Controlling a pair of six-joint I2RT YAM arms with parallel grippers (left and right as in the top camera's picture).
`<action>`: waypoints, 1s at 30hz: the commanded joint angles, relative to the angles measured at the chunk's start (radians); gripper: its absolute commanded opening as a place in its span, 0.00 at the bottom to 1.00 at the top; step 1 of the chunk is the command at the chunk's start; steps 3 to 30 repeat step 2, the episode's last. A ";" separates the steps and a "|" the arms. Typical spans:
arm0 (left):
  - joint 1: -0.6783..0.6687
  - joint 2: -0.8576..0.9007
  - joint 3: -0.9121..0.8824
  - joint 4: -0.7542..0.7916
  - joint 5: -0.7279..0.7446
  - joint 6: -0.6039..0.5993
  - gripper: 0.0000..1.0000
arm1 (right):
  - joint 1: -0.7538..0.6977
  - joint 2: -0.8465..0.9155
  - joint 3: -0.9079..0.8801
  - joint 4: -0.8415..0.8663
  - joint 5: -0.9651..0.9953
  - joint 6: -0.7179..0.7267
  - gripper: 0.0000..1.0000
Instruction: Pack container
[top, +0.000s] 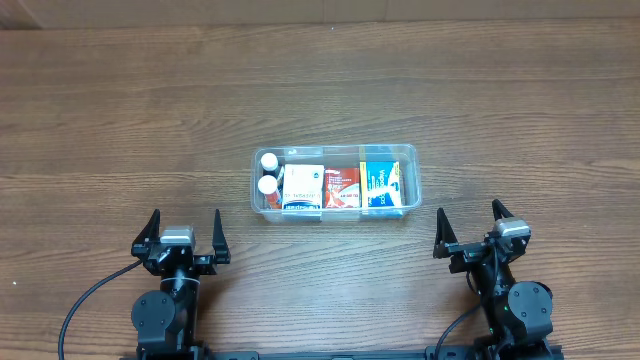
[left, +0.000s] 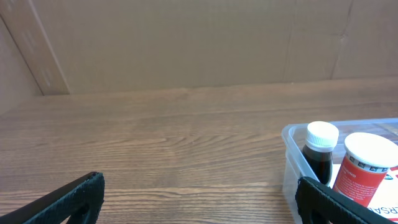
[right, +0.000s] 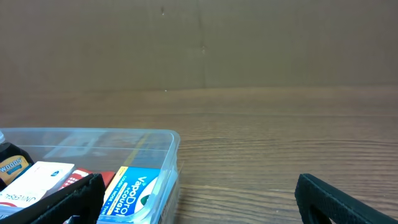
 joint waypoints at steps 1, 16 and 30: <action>0.006 -0.010 -0.004 0.001 0.021 -0.010 1.00 | -0.002 -0.012 0.001 0.006 0.006 0.007 1.00; 0.006 -0.010 -0.004 0.001 0.021 -0.010 1.00 | -0.002 -0.012 0.001 0.006 0.007 0.007 1.00; 0.006 -0.010 -0.004 0.001 0.021 -0.010 1.00 | -0.002 -0.012 0.001 0.006 0.007 0.007 1.00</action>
